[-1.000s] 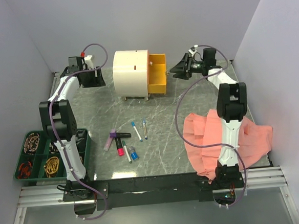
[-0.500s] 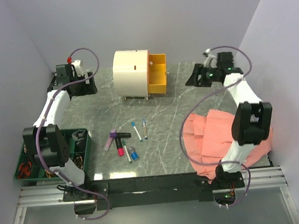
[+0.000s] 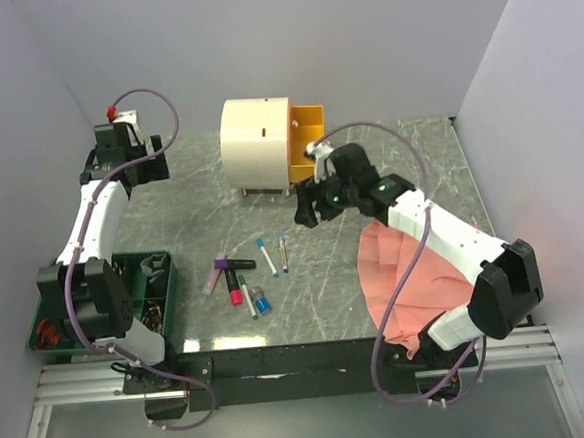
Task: Sort the stationery into containers
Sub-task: Pick up the stationery from the center of the board.
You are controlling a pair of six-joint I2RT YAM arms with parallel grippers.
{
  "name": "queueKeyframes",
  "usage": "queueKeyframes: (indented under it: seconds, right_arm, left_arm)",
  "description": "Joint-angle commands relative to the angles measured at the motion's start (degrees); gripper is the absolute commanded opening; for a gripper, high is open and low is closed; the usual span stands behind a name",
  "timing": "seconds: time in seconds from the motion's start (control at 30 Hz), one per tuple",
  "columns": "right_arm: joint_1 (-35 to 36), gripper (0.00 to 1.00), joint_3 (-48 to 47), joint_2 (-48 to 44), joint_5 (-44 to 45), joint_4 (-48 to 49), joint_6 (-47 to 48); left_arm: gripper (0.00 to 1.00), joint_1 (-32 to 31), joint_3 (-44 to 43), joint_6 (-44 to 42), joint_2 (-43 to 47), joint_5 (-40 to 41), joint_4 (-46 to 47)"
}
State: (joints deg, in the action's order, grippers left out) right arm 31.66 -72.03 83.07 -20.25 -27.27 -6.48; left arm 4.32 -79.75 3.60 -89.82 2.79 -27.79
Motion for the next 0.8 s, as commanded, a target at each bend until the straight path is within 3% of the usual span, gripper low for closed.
queueKeyframes:
  seconds: [0.0, 0.07, 0.33, 0.77]
  right_arm:
    - [6.6, 0.75, 5.0, -1.5, 10.5, 4.1, -9.4]
    - [9.2, 0.75, 7.5, -1.3, 16.0, 6.2, -14.1]
    - [25.0, 0.74, 8.4, 3.8, 28.5, 7.4, -16.2]
    - [33.7, 0.66, 1.1, 15.4, 26.1, 9.3, -15.0]
  left_arm:
    - [0.99, 0.2, -3.3, 0.5, 1.7, 7.6, 2.6]
    - [0.99, 0.3, -0.5, 1.5, 4.5, 8.2, 5.0]
    - [0.99, 0.3, -0.6, 3.3, 6.7, 11.2, 1.9]
    - [0.99, 0.3, 10.6, 4.9, 16.4, 7.8, 3.9]
